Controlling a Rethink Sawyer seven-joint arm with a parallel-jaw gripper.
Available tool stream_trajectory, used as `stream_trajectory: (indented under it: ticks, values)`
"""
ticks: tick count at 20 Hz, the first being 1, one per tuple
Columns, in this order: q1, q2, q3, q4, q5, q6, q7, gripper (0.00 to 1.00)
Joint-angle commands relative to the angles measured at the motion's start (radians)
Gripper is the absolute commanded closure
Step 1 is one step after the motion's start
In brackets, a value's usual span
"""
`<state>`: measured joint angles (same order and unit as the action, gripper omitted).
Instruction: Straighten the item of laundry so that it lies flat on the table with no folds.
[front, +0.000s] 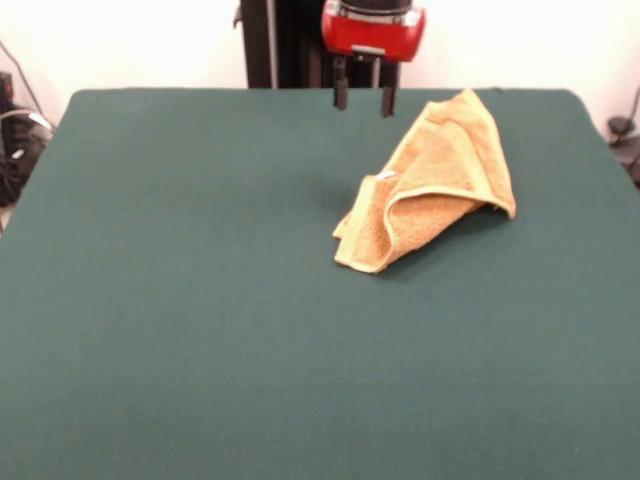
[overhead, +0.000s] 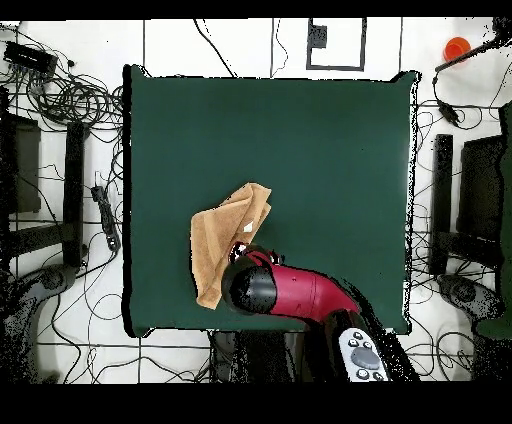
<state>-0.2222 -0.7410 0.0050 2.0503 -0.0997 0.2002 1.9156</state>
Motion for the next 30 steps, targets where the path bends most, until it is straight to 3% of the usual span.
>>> stream_trajectory:
  ticks: [1,9,14,23,26,27,28,29,30]
  values:
    - [-0.025,0.071,0.036,-0.125,-0.13,0.177,-0.118,0.0]
    - [-0.105,0.258,0.063,-0.338,-0.208,0.208,-0.106,0.0]
    - [-0.163,0.32,0.087,-0.43,-0.259,0.244,-0.123,0.0]
    - [-0.237,0.45,0.123,-0.72,-0.327,0.384,-0.21,0.0]
    - [-0.28,0.419,0.147,-0.7,-0.348,0.378,-0.217,0.0]
    - [-0.302,0.376,0.159,-0.642,-0.356,0.344,-0.209,0.0]
    - [-0.323,0.383,0.172,-0.653,-0.35,0.343,-0.201,0.0]
    - [-0.342,0.313,0.173,-0.555,-0.354,0.316,-0.176,0.0]
    - [-0.356,0.317,0.178,-0.568,-0.364,0.326,-0.185,0.0]
